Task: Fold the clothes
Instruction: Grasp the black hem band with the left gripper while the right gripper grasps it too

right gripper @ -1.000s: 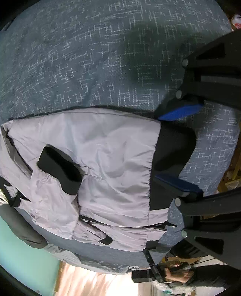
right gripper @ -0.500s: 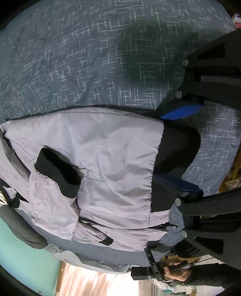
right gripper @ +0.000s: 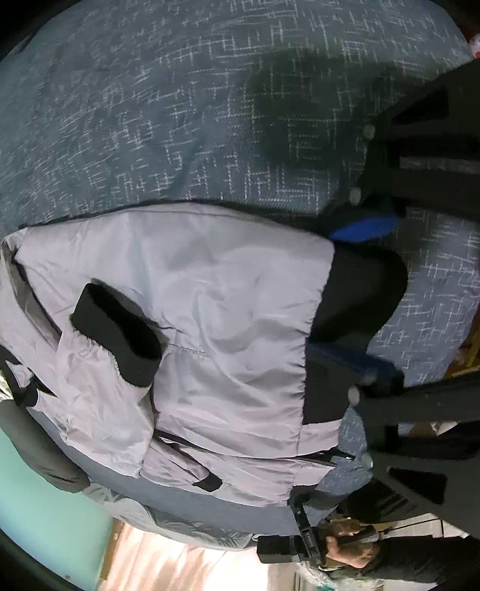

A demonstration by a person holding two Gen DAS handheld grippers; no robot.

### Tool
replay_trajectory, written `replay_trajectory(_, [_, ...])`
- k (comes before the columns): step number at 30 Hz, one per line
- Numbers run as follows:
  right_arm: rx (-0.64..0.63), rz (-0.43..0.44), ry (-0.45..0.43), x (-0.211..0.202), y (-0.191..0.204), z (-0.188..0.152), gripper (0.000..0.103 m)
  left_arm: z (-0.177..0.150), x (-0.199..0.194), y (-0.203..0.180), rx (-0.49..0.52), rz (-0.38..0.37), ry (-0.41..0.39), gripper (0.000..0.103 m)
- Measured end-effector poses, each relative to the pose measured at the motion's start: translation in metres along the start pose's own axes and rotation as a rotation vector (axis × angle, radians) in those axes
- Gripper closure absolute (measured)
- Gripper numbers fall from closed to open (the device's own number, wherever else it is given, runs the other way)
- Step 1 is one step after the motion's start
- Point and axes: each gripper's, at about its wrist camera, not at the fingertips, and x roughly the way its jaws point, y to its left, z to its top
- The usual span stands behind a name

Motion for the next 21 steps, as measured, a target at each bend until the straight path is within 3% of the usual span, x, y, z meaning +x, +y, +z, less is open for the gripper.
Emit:
replay_trajectory(3, [0.002, 0.006, -0.01, -0.002, -0.002, -0.004, 0.078, -0.002, -0.005, -0.009, 0.04, 0.014, -0.013, 0.09])
replay_trajectory(7, [-0.003, 0.013, -0.021, -0.006, -0.001, -0.002, 0.086, 0.002, -0.021, -0.02, 0.09, 0.028, -0.033, 0.095])
replay_trajectory(12, [-0.013, 0.049, -0.053, -0.026, 0.007, 0.0, 0.093, -0.002, -0.045, -0.038, 0.144, 0.038, -0.072, 0.095])
replay_trajectory(21, [-0.007, 0.136, -0.097, -0.05, 0.013, -0.005, 0.095, -0.012, -0.075, -0.068, 0.196, 0.039, -0.124, 0.096])
